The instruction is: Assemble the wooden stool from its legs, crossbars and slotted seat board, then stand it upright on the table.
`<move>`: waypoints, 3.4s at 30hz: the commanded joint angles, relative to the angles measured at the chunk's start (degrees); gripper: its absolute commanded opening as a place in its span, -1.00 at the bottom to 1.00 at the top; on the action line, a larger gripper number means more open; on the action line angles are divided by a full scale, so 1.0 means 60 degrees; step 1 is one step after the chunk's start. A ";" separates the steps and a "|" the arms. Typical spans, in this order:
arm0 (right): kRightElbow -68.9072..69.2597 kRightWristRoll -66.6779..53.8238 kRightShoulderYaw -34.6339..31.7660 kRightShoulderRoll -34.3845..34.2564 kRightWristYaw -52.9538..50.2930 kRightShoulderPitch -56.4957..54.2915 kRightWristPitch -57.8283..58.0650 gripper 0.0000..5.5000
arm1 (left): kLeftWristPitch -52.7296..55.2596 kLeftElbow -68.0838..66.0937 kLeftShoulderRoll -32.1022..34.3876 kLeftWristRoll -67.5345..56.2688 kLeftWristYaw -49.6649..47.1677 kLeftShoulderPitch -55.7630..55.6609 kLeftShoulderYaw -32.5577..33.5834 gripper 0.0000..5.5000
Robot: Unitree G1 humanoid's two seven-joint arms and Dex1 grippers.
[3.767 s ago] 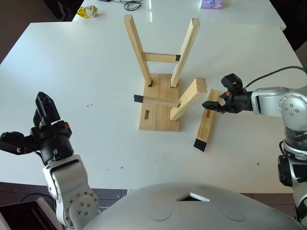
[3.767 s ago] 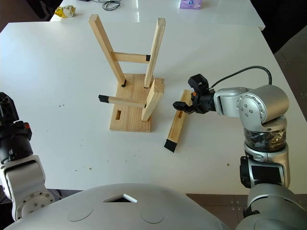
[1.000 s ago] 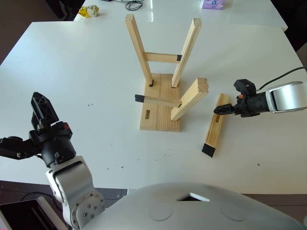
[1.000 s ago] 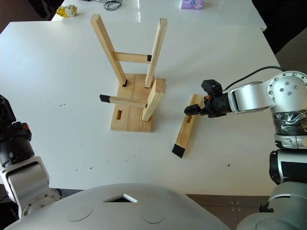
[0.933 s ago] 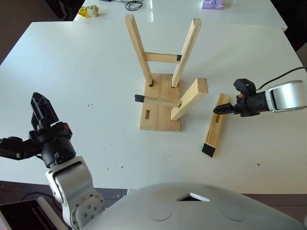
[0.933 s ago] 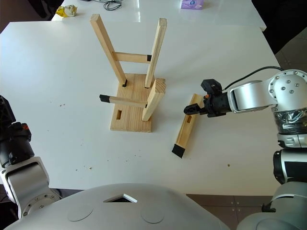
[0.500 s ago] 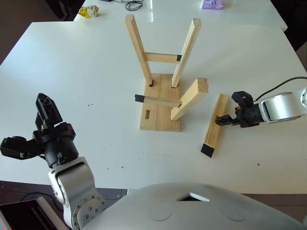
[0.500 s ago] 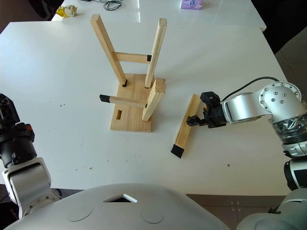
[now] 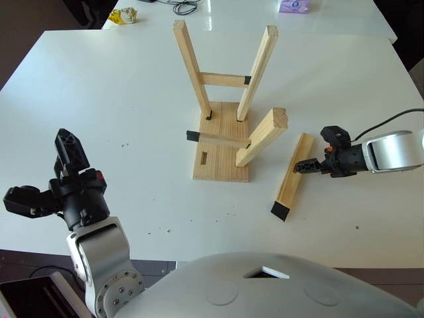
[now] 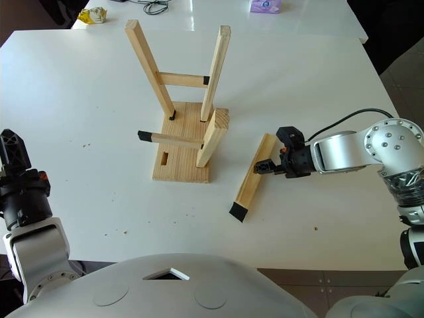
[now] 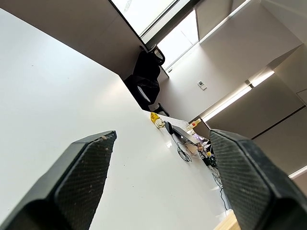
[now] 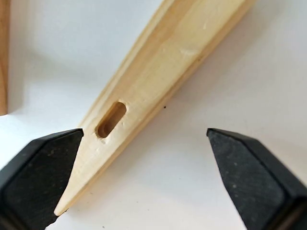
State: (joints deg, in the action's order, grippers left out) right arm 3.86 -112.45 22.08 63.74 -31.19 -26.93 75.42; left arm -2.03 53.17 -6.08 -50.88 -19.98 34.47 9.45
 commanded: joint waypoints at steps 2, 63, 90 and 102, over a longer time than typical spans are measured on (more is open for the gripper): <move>0.0378 -0.0092 0.0305 0.0656 0.0707 0.0082 0.0260 0.73 | 0.0101 0.0129 -0.0046 0.0121 -0.0047 0.0047 -0.0091 0.31; 0.2255 0.0724 -0.0077 -0.0002 -0.1324 0.1018 -0.0939 0.73 | 0.0805 -0.0266 0.0408 -0.0540 0.0075 -0.0786 0.0520 0.31; 0.5428 0.1186 0.0322 0.0136 -0.2145 0.3428 -0.2769 0.73 | 0.1838 -0.0269 0.2139 -0.2077 -0.0490 -0.1374 0.1363 0.31; 0.5097 0.4426 -0.0580 0.0358 0.0129 0.4095 -0.2130 0.73 | 0.1786 -0.0225 0.1918 -0.1966 -0.0602 -0.1317 0.1259 0.31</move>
State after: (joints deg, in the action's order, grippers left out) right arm 35.65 -89.21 19.79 65.47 -33.30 -2.57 61.15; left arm 9.09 51.67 6.38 -64.07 -23.32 25.88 17.80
